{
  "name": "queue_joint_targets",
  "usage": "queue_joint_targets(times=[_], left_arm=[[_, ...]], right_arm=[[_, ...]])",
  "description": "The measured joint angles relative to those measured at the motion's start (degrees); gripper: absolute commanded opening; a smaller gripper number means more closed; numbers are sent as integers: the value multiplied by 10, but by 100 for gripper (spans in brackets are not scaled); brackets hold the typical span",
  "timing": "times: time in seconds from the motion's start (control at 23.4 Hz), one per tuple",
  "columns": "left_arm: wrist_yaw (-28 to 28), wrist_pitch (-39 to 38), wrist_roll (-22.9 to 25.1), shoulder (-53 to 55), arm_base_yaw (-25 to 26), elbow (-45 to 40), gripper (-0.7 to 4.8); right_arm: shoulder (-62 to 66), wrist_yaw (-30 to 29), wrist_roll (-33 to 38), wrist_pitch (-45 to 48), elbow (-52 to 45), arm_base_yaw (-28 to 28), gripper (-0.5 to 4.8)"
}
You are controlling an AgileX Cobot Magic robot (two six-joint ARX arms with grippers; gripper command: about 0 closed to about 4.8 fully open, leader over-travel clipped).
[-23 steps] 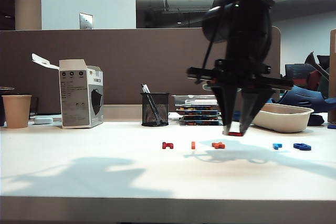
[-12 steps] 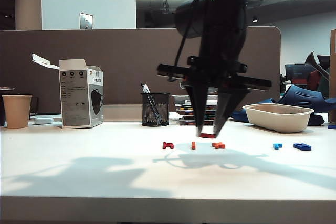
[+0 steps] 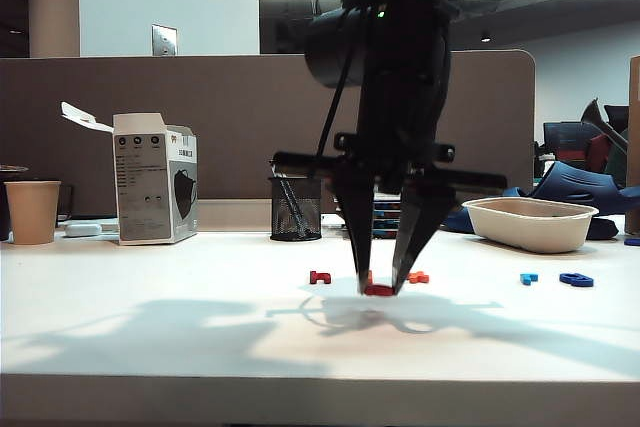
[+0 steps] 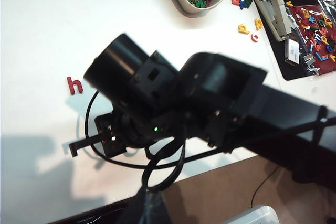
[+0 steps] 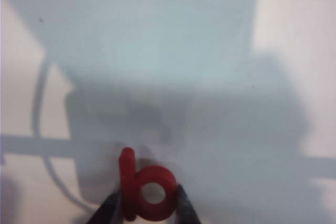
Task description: Select the appropriate letters from the row of letter magnets placed on the table to arrange into the word "big".
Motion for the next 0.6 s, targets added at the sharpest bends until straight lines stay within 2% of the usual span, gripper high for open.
queue_joint_targets(times=[0.34, 0.6], left_arm=[[0, 0, 0, 0, 0, 0, -5], [0, 0, 0, 0, 0, 0, -5]], right_arm=[[6, 31, 5, 14, -4, 3, 85], [19, 33, 6, 15, -2, 4, 85]])
